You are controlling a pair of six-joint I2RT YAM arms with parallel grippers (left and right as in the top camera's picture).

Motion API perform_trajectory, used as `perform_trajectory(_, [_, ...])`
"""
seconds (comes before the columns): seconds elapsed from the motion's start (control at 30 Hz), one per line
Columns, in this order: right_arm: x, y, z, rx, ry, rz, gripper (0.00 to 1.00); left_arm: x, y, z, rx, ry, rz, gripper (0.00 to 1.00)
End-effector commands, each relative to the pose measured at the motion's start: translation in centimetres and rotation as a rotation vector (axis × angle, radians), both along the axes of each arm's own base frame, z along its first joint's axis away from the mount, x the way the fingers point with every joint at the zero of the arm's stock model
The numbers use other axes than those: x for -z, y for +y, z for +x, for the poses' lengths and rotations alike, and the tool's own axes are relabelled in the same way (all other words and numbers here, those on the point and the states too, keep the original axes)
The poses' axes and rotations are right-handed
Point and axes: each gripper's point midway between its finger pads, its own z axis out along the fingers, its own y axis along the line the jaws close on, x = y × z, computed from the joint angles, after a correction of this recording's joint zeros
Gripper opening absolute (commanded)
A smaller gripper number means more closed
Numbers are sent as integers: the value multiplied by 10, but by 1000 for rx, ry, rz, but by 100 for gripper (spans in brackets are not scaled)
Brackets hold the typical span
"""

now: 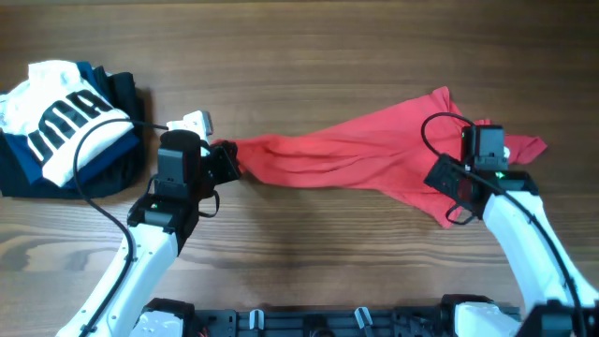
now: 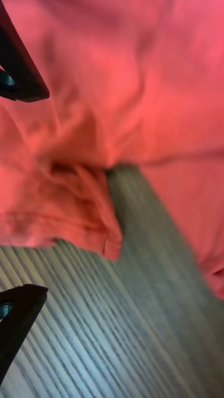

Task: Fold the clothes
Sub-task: 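Grasp the left end of the red T-shirt with the left gripper, then stretch the red T-shirt between both grippers and lay it flat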

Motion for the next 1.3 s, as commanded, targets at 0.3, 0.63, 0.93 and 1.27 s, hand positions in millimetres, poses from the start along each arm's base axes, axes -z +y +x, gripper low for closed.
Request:
perform_trajectory(0.3, [51, 31, -2, -210, 147, 224, 6, -11, 12, 10, -54, -60, 39, 4])
perform_trajectory(0.63, [30, 107, -18, -468, 112, 630, 4, -68, 24, 46, -155, -332, 35, 4])
perform_trajectory(0.93, [-11, 192, -49, -892, 53, 850, 4, -144, 69, 75, -344, -565, 39, 4])
perform_trajectory(1.27, [-27, 282, -119, -1435, 82, 847, 4, -145, 96, 90, -384, -470, 67, 59])
